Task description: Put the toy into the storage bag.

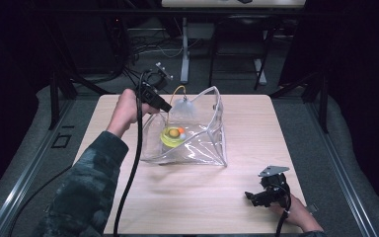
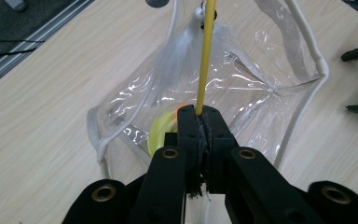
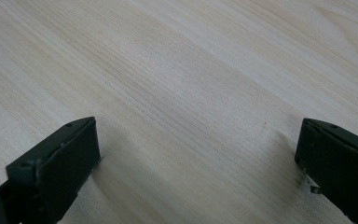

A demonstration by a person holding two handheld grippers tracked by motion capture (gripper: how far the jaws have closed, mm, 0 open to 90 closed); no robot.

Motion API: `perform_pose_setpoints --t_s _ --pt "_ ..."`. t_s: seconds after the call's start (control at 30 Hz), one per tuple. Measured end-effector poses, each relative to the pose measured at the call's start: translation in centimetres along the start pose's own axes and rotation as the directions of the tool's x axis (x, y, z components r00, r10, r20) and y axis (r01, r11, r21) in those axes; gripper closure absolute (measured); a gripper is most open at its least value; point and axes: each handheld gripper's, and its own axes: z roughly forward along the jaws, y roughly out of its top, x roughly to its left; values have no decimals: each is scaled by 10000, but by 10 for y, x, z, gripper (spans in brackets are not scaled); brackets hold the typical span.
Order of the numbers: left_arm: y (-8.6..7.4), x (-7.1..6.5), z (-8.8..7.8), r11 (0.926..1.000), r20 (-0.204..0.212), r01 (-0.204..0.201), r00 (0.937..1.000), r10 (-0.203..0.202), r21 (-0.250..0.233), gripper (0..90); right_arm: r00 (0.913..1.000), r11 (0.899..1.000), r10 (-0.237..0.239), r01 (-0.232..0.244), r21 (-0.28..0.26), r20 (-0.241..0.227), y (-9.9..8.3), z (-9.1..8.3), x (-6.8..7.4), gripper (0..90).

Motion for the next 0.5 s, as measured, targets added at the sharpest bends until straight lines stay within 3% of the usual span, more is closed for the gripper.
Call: perform_pose_setpoints --t_s 0.37,0.5 --pt "-11 2 27 9996 333 200 9992 -206 179 878 10000 10000 17 -17 14 -14 0 0 0 0" --pt "-15 3 33 9995 260 261 9993 -266 176 877 10000 10000 19 -19 13 -12 0 0 0 0"
